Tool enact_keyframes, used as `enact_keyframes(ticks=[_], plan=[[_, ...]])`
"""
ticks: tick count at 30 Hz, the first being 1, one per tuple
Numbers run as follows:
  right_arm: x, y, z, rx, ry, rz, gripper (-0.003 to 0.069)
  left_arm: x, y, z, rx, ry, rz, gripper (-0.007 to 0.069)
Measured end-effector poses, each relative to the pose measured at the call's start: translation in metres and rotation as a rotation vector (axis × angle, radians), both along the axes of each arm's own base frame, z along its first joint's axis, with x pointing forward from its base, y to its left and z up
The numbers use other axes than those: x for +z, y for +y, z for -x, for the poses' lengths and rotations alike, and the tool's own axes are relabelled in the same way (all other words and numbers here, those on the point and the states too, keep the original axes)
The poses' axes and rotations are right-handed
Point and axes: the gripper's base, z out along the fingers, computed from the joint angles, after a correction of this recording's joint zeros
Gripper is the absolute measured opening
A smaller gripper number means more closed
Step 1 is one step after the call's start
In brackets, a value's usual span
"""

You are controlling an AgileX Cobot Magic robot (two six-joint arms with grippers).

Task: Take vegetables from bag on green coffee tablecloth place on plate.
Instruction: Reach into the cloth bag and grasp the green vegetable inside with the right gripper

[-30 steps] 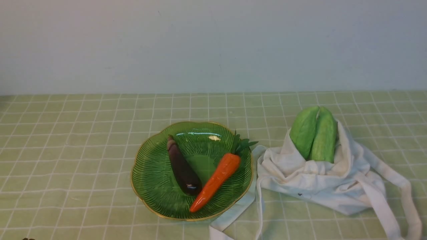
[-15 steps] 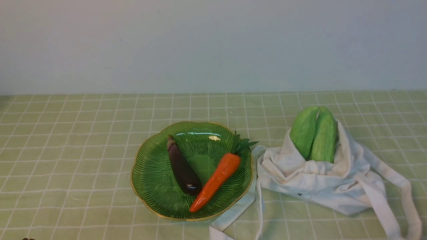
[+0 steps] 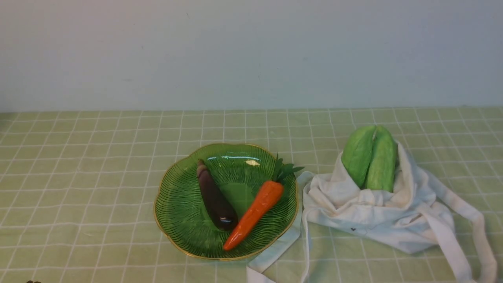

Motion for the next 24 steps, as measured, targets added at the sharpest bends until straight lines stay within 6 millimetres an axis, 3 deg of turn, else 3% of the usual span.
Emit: enact_keyframes(ticks=[5,15,24], plan=[[0.001,0.0,0.0,0.002,-0.022,-0.009,-0.0015,0.0,0.0,0.0,0.0,0.0,0.0,-0.0005],[0.034,0.0,-0.001,-0.004,-0.391,-0.19,-0.0015,0.0,0.0,0.0,0.0,0.0,0.0,-0.0005],[0.037,-0.001,0.0,-0.007,-0.42,-0.201,-0.0015,0.0,0.0,0.0,0.0,0.0,0.0,-0.0005]])
